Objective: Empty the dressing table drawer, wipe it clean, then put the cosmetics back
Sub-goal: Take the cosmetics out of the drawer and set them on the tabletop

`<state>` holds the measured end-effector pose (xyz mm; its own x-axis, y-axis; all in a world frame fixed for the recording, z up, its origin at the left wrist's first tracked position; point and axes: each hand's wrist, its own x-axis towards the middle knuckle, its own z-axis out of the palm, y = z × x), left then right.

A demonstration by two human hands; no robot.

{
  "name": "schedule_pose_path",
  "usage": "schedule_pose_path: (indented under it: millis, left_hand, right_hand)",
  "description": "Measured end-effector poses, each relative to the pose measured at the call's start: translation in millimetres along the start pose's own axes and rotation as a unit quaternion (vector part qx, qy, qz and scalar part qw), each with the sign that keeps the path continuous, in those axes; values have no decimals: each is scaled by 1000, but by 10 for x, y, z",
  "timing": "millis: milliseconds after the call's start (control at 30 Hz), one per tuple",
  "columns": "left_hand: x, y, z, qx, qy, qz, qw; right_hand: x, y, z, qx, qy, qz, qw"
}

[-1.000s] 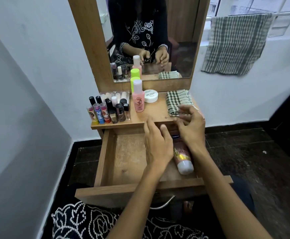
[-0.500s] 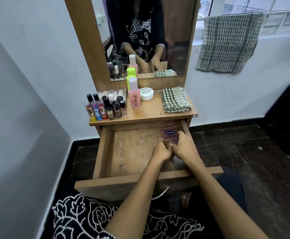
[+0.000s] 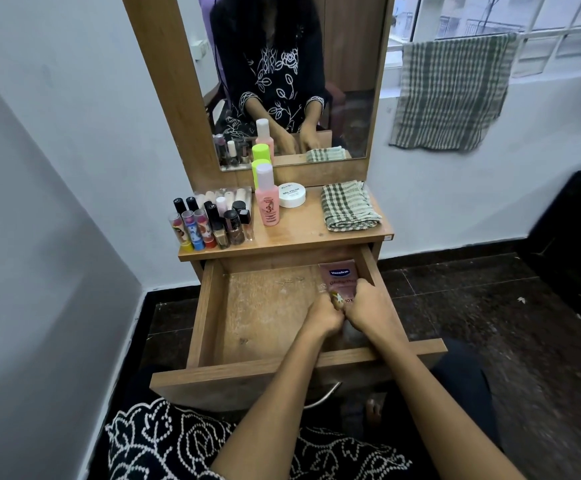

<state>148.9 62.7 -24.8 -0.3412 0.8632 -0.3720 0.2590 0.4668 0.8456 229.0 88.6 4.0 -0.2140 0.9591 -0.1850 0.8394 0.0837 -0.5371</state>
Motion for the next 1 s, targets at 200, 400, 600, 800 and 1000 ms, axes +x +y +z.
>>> schedule_pose_path:
  millis: [200, 400, 600, 800, 1000]
  left_hand:
    - [-40, 9, -42, 15, 6, -7, 1000]
    - [-71, 3, -45, 7, 4, -1, 1000]
    - [-141, 33, -112, 16, 2, -1, 1000]
    - [-293, 95, -274, 20, 24, 6, 999]
    - [-573, 290, -411, 62, 70, 49, 994]
  right_hand:
    - [0, -26, 2, -19, -35, 29, 999]
    - [3, -53, -6, -28, -91, 71, 993]
    - [-58, -13, -28, -4, -77, 42, 996]
    - [-109, 13, -154, 57, -99, -7, 993]
    - [-277, -63, -307, 128, -93, -46, 986]
